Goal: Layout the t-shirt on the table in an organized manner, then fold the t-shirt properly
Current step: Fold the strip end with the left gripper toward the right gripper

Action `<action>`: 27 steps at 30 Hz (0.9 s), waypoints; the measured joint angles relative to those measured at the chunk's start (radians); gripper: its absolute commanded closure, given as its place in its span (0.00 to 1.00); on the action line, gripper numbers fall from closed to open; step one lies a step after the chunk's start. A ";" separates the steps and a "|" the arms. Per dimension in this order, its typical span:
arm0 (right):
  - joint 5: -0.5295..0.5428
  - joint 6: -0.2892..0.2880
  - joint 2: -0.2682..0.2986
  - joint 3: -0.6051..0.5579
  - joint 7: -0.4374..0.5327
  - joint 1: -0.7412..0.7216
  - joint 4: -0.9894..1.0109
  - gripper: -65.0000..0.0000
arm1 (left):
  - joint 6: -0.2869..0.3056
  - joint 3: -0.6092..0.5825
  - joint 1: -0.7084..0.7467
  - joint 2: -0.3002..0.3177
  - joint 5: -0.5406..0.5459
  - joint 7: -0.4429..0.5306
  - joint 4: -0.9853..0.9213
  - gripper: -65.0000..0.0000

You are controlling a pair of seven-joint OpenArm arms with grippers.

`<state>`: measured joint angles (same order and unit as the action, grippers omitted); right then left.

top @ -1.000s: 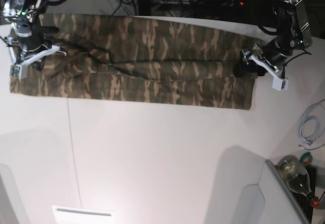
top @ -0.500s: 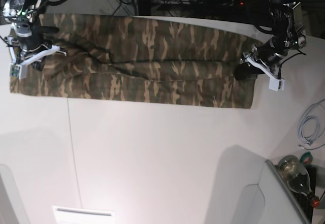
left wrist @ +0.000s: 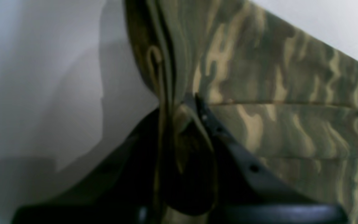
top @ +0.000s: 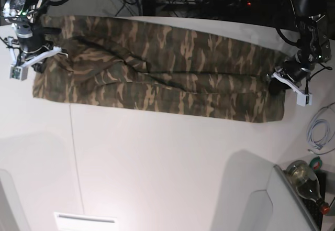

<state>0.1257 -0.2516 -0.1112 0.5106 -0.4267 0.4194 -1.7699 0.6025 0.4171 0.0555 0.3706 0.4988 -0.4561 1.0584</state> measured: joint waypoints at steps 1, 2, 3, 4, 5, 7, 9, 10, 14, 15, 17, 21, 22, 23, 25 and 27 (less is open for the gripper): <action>0.001 0.000 0.000 0.000 0.000 0.000 0.000 0.99 | -0.010 -0.002 0.023 -0.002 0.000 -0.001 0.059 1.00; 0.000 0.000 0.000 0.000 0.000 0.000 0.000 0.99 | -0.046 -0.005 0.055 -0.006 0.008 0.002 0.137 1.00; -0.003 0.000 0.000 0.000 -0.001 0.000 0.000 0.99 | -0.106 -0.009 0.088 -0.009 0.013 0.000 0.216 1.00; -0.003 0.000 0.001 0.000 0.000 0.003 0.000 0.99 | -0.166 -0.015 0.124 -0.012 0.004 -0.003 0.303 1.00; -0.003 0.000 0.001 0.001 -0.001 0.003 0.000 0.99 | -0.197 -0.025 0.153 -0.013 0.008 -0.005 0.377 1.00; -0.002 0.000 0.001 0.000 -0.001 0.003 0.000 0.99 | -0.264 -0.080 0.196 -0.018 0.006 0.003 0.501 1.00; -0.003 0.000 0.001 0.000 -0.003 0.003 0.000 0.99 | -0.301 -0.166 0.212 -0.031 0.009 -0.002 0.581 1.00; -0.003 0.000 0.002 0.000 -0.002 0.003 0.000 0.99 | -0.321 -0.222 0.210 -0.035 0.021 -0.004 0.598 1.00; -0.003 0.000 0.009 0.000 -0.002 -0.004 0.000 0.99 | -0.412 -0.431 0.170 -0.038 0.013 -0.084 0.600 1.00; -0.003 0.000 0.007 0.000 -0.003 -0.005 0.000 0.99 | -0.434 -0.478 0.157 -0.037 0.014 -0.085 0.599 1.00; -0.003 0.000 0.009 0.000 -0.002 -0.006 0.000 0.99 | -0.477 -0.561 0.122 -0.050 0.009 -0.090 0.597 1.00; -0.003 0.000 0.009 0.000 -0.002 -0.005 0.000 0.99 | -0.481 -0.712 0.045 -0.098 0.018 -0.085 0.533 1.00; -0.003 0.000 0.009 0.000 0.000 -0.005 0.000 0.99 | -0.483 -0.738 0.034 -0.111 0.018 -0.085 0.512 1.00; -0.003 0.000 0.009 0.001 -0.002 -0.006 0.000 0.99 | -0.482 -0.763 0.025 -0.120 0.019 -0.085 0.492 1.00; -0.003 0.000 0.009 0.005 -0.002 -0.005 0.000 0.99 | -0.484 -0.813 0.002 -0.133 0.018 -0.085 0.444 1.00; -0.003 0.000 0.009 0.008 -0.003 -0.005 0.000 0.99 | -0.483 -0.845 -0.019 -0.147 0.014 -0.089 0.403 1.00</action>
<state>0.1226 -0.2516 -0.1020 0.5182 -0.4294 0.4145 -1.7699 0.1192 -0.4274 0.0368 0.2237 0.5129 -0.5453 1.4612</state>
